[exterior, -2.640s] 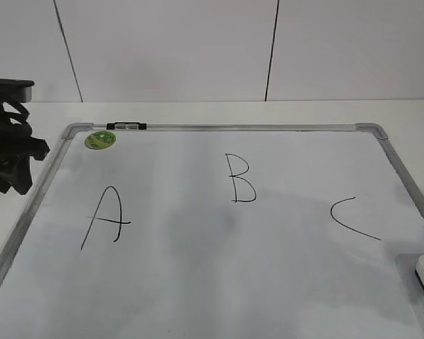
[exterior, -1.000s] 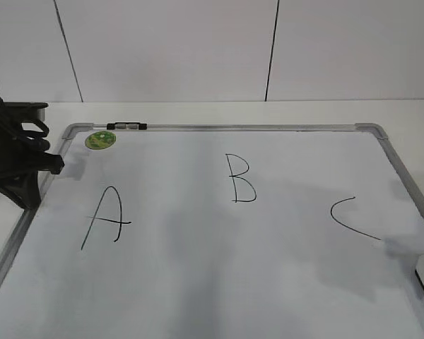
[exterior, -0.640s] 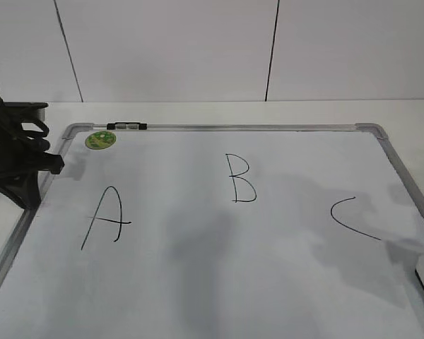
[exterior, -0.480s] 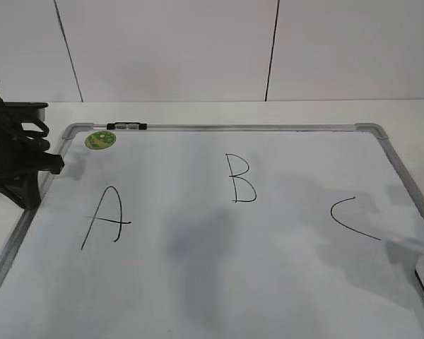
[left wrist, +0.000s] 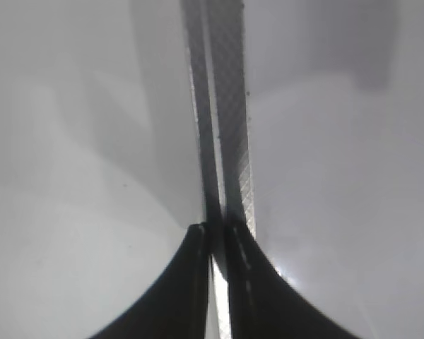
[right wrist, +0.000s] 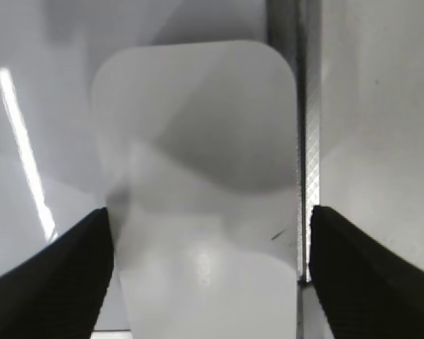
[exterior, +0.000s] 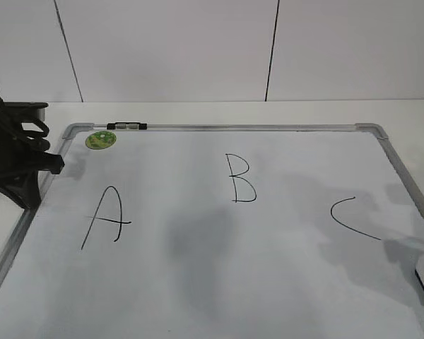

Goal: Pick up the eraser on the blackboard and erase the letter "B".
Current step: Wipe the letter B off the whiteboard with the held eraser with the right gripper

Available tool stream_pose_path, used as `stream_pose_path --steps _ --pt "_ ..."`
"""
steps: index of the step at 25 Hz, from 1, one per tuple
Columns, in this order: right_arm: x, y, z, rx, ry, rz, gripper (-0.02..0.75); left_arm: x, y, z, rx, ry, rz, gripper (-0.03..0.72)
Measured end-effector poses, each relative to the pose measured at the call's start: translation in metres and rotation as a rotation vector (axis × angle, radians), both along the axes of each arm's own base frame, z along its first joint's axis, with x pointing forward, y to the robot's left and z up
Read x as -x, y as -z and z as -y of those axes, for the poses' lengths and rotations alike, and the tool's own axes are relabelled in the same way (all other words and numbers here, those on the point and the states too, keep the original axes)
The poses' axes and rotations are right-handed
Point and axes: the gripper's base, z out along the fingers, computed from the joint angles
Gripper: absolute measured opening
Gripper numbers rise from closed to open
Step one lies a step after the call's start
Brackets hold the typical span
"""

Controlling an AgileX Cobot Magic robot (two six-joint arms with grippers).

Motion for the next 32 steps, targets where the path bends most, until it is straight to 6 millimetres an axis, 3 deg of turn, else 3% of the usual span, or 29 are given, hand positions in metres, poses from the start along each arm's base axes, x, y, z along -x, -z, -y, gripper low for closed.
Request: stream_pose_path --steps 9,16,26,32 --pt "-0.004 0.008 0.000 0.000 0.000 -0.028 0.643 0.000 0.000 0.000 0.000 0.000 0.000 0.025" --pt "-0.005 0.006 0.000 -0.002 -0.001 -0.049 0.564 0.000 0.000 0.000 0.000 -0.002 0.002 0.025" --pt "-0.014 -0.006 0.001 0.010 -0.014 -0.048 0.534 0.000 0.000 0.000 0.000 -0.002 0.004 0.025" --pt "-0.031 -0.037 -0.001 -0.016 -0.006 -0.033 0.534 0.000 0.000 0.000 0.000 -0.002 0.004 0.025"
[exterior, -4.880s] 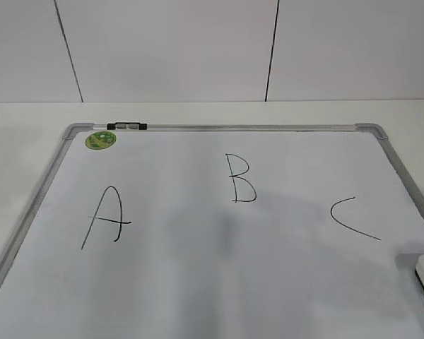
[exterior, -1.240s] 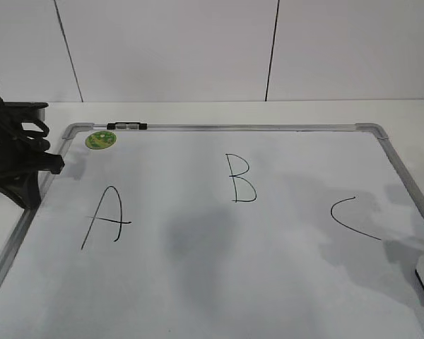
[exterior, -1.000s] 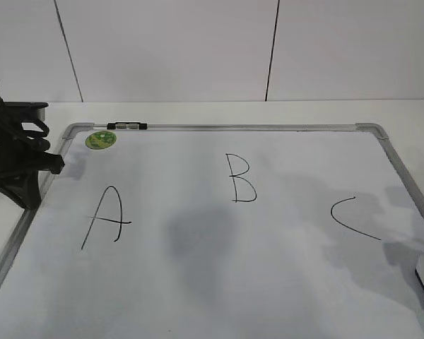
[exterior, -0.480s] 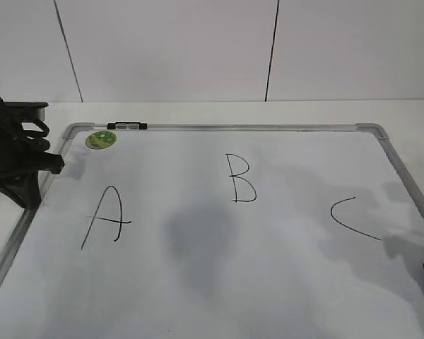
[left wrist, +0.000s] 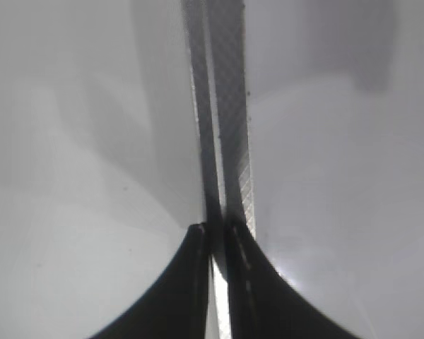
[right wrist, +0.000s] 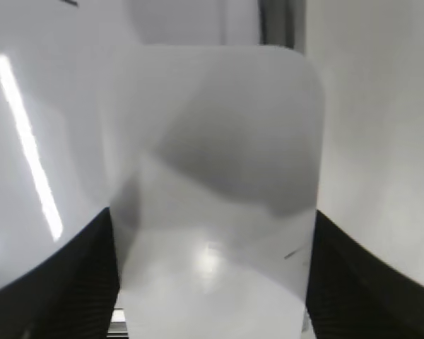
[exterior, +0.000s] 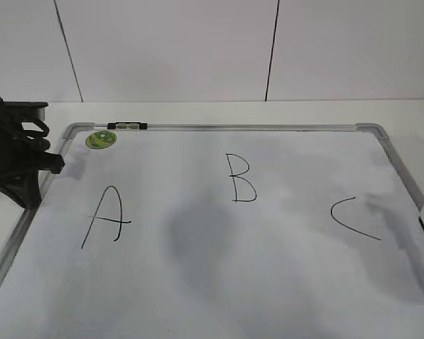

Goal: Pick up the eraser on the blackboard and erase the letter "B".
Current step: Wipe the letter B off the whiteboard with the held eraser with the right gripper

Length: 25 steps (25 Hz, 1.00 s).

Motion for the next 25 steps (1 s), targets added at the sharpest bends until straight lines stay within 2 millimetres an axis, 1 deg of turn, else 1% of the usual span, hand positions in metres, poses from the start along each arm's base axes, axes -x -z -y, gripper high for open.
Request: stream_pose_path --steps 4,5,6,8,10,12,14,16,19,21,22,25 --pt "-0.026 -0.040 -0.007 -0.069 0.014 0.041 0.534 0.000 0.000 0.000 0.000 0.000 0.002 0.025" --pt "-0.030 -0.043 -0.008 -0.079 0.013 0.039 0.534 0.000 0.000 0.000 0.000 0.000 0.002 0.025" --pt "-0.042 -0.053 -0.011 -0.087 0.007 0.067 0.533 0.000 0.000 0.000 0.000 0.000 0.002 0.025" --pt "-0.062 -0.063 -0.018 -0.084 -0.011 0.099 0.534 0.000 0.000 0.000 0.000 0.000 0.002 0.025" --pt "-0.079 -0.066 -0.030 -0.079 -0.041 0.114 0.534 0.000 0.000 0.000 0.000 0.000 0.002 0.025" --pt "-0.100 -0.069 -0.049 -0.074 -0.077 0.139 0.534 0.000 0.000 0.000 0.000 0.000 0.002 0.025" --pt "-0.115 -0.067 -0.066 -0.076 -0.105 0.145 0.534 0.000 0.000 0.000 0.000 0.000 0.002 0.025" --pt "-0.132 -0.060 -0.089 -0.081 -0.146 0.144 0.534 0.000 0.000 0.000 0.000 0.000 0.002 0.025" --pt "-0.150 -0.049 -0.117 -0.087 -0.200 0.145 0.534 -0.001 0.000 0.000 0.000 0.000 0.003 0.025" --pt "-0.162 -0.033 -0.134 -0.086 -0.228 0.126 0.533 -0.001 0.000 0.000 0.000 0.000 0.003 0.025" --pt "-0.166 -0.028 -0.140 -0.085 -0.238 0.120 0.534 -0.001 0.000 0.000 0.000 0.000 0.003 0.025" --pt "-0.177 -0.002 -0.154 -0.082 -0.257 0.080 0.533 -0.001 0.000 0.000 0.000 0.000 0.003 0.025"
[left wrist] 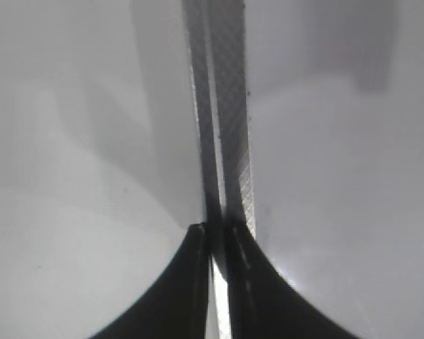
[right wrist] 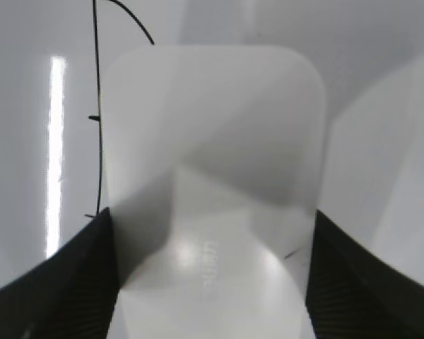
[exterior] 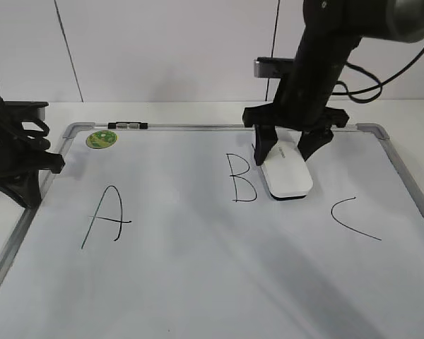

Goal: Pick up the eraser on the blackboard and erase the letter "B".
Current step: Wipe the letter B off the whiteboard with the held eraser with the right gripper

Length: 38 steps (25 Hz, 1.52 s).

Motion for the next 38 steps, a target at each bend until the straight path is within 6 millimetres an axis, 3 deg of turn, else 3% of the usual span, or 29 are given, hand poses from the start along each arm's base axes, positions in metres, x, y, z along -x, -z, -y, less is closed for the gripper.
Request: stream_pose_path --steps 6,19,30,38 --pt "-0.020 0.041 -0.010 0.017 -0.016 -0.048 0.533 0.000 0.000 0.000 0.000 0.000 0.000 0.025" --pt "-0.026 0.045 -0.025 0.060 -0.065 -0.053 0.533 0.000 0.000 0.000 -0.001 0.001 0.000 0.025" --pt "0.005 0.047 -0.094 0.064 -0.234 -0.010 0.533 0.000 0.000 -0.001 -0.003 0.000 -0.002 0.025" --pt "0.011 0.048 -0.106 0.068 -0.264 -0.004 0.533 0.000 0.000 -0.001 -0.005 0.001 -0.003 0.025"
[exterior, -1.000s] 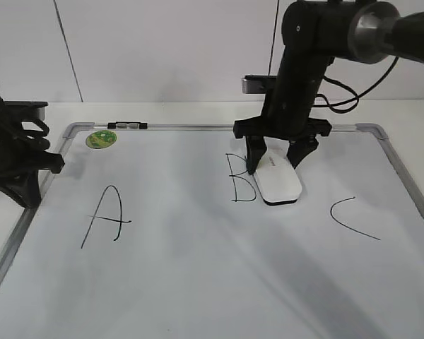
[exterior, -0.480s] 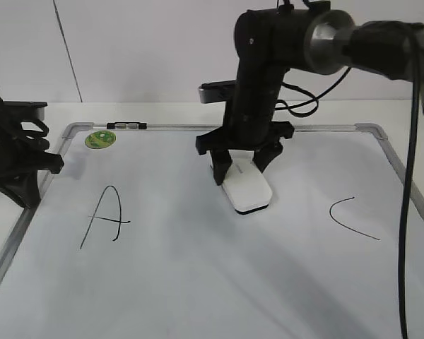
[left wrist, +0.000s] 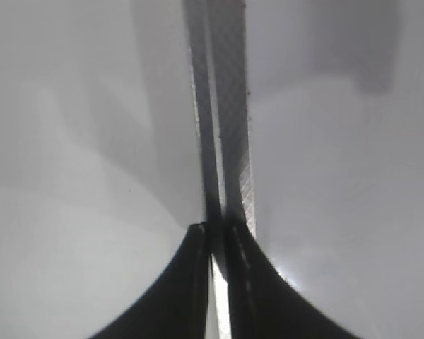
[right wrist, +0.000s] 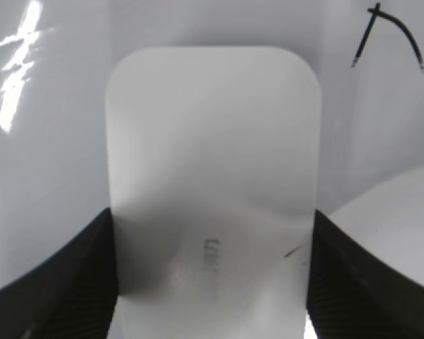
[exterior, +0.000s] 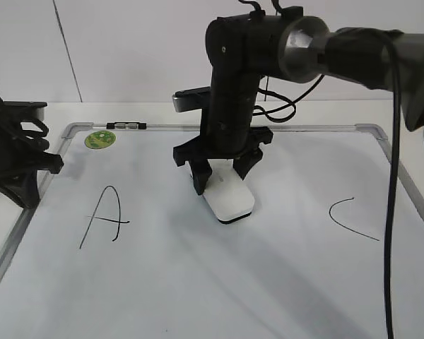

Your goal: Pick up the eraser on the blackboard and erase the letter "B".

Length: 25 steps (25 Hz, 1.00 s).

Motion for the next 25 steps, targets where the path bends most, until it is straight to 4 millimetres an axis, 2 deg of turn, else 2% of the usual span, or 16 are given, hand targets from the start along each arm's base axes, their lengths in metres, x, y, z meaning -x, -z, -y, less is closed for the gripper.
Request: stream_pose_path --steps 5,13,17,21,25 --pt "-0.010 0.001 0.003 0.002 0.019 -0.027 0.533 0.000 0.000 0.000 0.000 0.000 0.002 0.024" --pt "-0.047 0.004 0.018 -0.101 0.115 0.010 0.533 -0.001 0.001 0.000 -0.001 0.001 0.002 0.024" --pt "-0.064 0.005 0.041 -0.119 0.176 0.043 0.533 -0.001 0.001 0.000 -0.001 0.001 0.004 0.024" --pt "-0.083 0.005 0.076 -0.094 0.241 0.098 0.533 -0.001 0.001 0.000 -0.001 0.001 0.004 0.024" --pt "-0.092 0.003 0.107 -0.075 0.297 0.113 0.533 -0.001 0.001 0.000 -0.001 0.001 0.006 0.024"
